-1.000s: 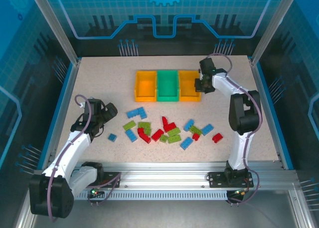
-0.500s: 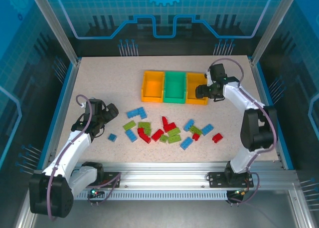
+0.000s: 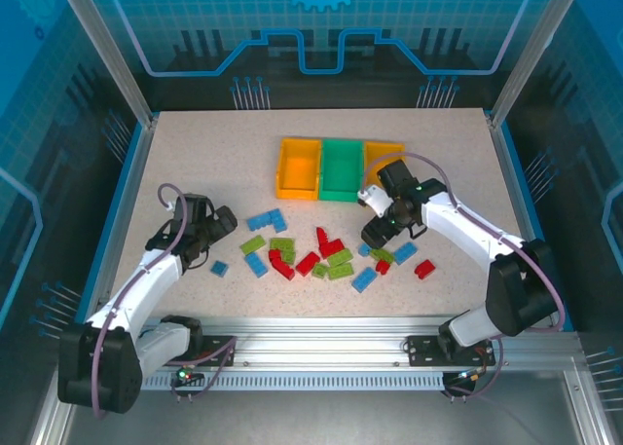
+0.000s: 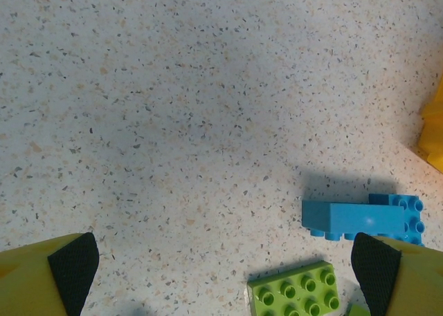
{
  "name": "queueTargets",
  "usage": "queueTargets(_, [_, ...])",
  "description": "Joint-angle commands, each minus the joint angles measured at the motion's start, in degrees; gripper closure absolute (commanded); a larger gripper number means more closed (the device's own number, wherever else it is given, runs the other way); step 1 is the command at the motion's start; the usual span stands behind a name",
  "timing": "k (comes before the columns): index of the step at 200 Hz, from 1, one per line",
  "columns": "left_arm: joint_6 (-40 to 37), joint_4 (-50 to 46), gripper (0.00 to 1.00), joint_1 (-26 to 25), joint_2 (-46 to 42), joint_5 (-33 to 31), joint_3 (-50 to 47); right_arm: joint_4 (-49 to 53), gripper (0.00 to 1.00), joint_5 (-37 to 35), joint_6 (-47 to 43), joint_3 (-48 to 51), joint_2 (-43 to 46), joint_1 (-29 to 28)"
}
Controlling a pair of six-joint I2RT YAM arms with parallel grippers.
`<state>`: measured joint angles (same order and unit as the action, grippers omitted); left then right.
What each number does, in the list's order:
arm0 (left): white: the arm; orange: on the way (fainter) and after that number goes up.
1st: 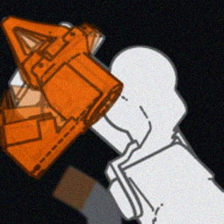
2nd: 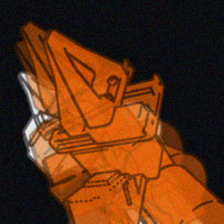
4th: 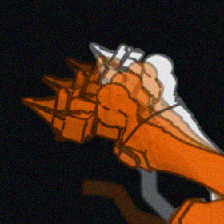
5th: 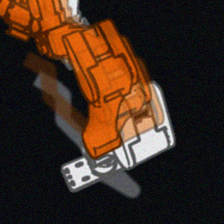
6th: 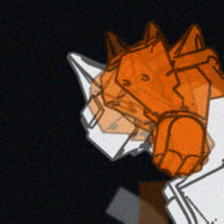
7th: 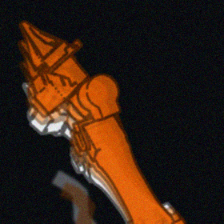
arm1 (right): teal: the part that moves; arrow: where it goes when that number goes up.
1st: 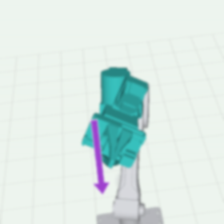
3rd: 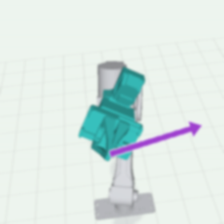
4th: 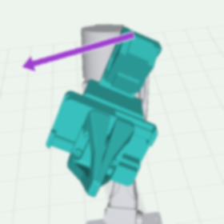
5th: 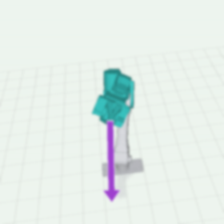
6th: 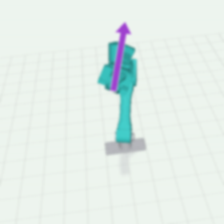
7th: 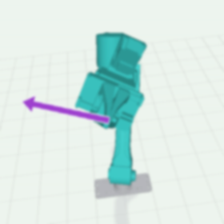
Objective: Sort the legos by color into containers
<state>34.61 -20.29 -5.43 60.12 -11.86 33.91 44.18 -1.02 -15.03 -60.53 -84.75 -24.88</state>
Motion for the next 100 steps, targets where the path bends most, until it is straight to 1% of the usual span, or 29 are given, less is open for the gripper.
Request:
queueTargets(1, [0.38,0.91,0.01,-0.45,0.08,1.14,0.19,3.02,0.20,0.53,-4.36,1.41,-0.81,-1.21])
queueTargets(27, [0.46,1.06,0.01,-0.45,0.30,1.33,0.28,3.10,0.21,1.62,-5.18,1.37,-3.93,-2.38])
queueTargets(47, [0.61,0.76,0.01,-0.54,0.18,1.37,0.29,2.69,0.22,1.01,-5.40,1.60,-6.78,-3.30])
queueTargets(100, [0.36,0.23,0.01,-0.47,-0.44,0.88,0.19,1.63,0.24,0.51,-4.92,1.21,-11.62,-3.55])
